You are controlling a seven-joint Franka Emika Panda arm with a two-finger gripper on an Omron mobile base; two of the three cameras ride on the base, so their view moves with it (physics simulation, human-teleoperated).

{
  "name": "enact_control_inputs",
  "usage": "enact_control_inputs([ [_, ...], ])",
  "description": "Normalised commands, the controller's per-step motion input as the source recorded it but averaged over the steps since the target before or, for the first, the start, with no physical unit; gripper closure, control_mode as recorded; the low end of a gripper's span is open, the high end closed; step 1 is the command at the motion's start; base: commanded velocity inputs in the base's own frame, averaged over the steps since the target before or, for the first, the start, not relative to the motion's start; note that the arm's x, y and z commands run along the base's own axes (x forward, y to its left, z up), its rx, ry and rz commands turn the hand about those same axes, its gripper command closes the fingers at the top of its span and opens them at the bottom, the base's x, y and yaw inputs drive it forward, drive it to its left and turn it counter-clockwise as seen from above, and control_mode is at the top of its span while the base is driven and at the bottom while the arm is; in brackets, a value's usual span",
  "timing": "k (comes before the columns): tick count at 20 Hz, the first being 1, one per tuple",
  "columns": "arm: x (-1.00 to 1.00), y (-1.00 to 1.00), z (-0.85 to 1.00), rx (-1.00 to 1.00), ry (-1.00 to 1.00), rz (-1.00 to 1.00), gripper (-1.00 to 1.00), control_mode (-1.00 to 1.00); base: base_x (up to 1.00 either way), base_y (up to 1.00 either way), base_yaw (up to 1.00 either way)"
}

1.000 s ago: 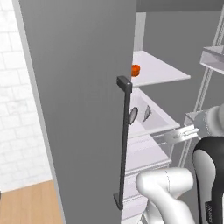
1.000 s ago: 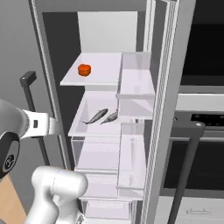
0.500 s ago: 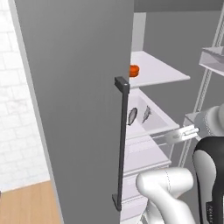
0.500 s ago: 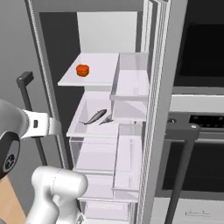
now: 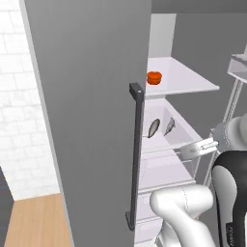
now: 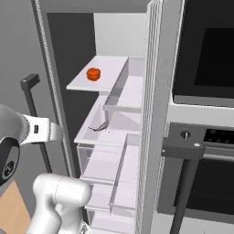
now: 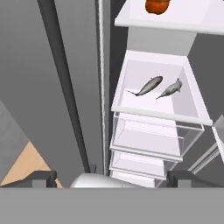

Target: Place one squash and one fish in each tupperware on the nearby counter, to pack two identical lunches.

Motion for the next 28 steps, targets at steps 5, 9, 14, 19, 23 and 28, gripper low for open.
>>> enact_control_inputs([
  [5,0.0,0.0,0.0,0.0,0.0,0.0,-1.0,1.0,0.08,-0.3,0.25],
  [9,0.0,0.0,0.0,0.0,0.0,0.0,-1.0,1.0,0.06,-0.06,0.09],
  [14,0.29,-0.07,0.1,-0.01,-0.13,0.0,-1.0,-1.0,0.0,0.0,0.0],
  [19,0.37,-0.13,0.85,0.0,-0.24,-0.02,-1.0,-1.0,0.0,0.0,0.0],
  [23,0.58,-0.05,0.67,0.0,-0.07,-0.14,-1.0,-1.0,0.0,0.0,0.0],
  [28,0.64,-0.36,0.14,-0.01,0.01,-0.2,-1.0,-1.0,0.0,0.0,0.0],
])
